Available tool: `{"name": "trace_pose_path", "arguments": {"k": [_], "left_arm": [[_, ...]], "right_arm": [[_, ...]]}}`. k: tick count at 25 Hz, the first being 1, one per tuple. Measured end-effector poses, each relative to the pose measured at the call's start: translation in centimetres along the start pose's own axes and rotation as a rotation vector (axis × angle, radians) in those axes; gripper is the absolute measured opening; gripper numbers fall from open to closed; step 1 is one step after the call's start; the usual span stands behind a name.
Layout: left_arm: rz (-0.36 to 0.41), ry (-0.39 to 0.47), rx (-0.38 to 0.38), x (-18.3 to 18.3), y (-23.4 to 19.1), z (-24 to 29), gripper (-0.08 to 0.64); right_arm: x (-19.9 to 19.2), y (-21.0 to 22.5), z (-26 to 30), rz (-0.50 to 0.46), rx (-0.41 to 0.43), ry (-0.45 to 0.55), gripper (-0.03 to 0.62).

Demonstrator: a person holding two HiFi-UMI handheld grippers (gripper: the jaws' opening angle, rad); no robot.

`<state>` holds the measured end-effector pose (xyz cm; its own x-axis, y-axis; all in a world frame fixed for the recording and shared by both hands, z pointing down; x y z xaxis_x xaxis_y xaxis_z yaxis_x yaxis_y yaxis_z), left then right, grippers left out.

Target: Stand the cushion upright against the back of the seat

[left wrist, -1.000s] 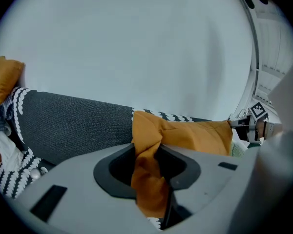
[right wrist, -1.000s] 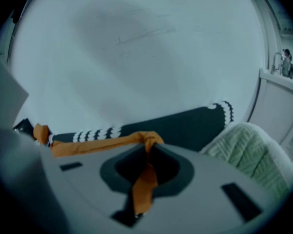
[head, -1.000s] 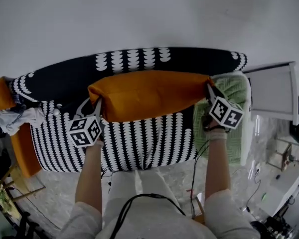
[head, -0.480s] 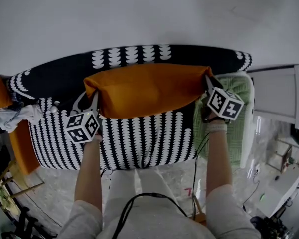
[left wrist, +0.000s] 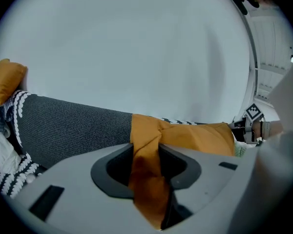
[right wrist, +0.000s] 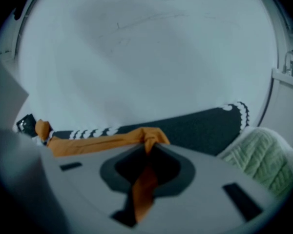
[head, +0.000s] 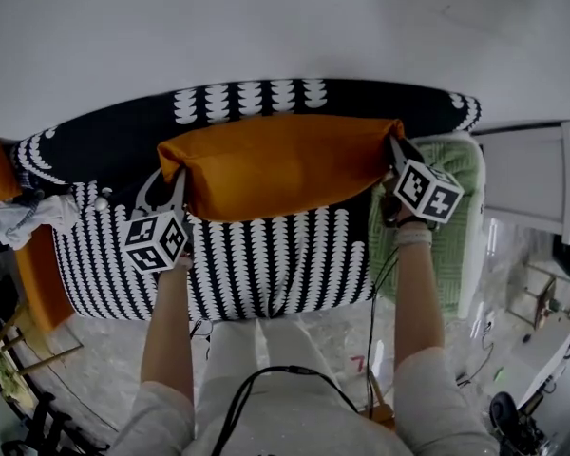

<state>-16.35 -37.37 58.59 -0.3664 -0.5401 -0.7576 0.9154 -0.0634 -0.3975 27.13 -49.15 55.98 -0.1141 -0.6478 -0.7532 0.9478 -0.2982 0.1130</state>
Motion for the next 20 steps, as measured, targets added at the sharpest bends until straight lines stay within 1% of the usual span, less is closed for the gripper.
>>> {"name": "trace_pose_path", "arguments": {"k": [2, 6, 10, 15, 20], "left_arm": [[0.018, 0.015, 0.001, 0.0, 0.0, -0.3, 0.153], [0.068, 0.035, 0.027, 0.4, 0.0, -0.8, 0.167], [0.082, 0.050, 0.050, 0.3, -0.4, -1.7, 0.179], [0.092, 0.064, 0.075, 0.1, -0.9, -3.0, 0.186], [0.096, 0.074, 0.086, -0.1, -1.5, -4.3, 0.186]], "right_arm": [[0.0, 0.0, -0.4, 0.004, 0.002, 0.027, 0.049], [0.2, 0.0, -1.1, 0.018, -0.015, 0.070, 0.049], [0.1, -0.1, -1.8, 0.016, -0.025, 0.104, 0.055], [0.0, -0.2, -3.3, 0.048, -0.054, 0.158, 0.109], [-0.4, -0.5, -4.5, 0.080, -0.040, 0.193, 0.168]]}}
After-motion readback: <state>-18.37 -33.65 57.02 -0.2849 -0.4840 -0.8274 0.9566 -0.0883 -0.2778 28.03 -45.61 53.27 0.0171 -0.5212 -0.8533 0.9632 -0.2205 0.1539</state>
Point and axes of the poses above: the fingertips, and each gripper's own axes: z forward along the fingers, y to its right, x out of its top, the point moved 2 cm from there along -z, backward along the fingers, and after that the axes turned 9 degrees about -z, right-handed, at the moved point
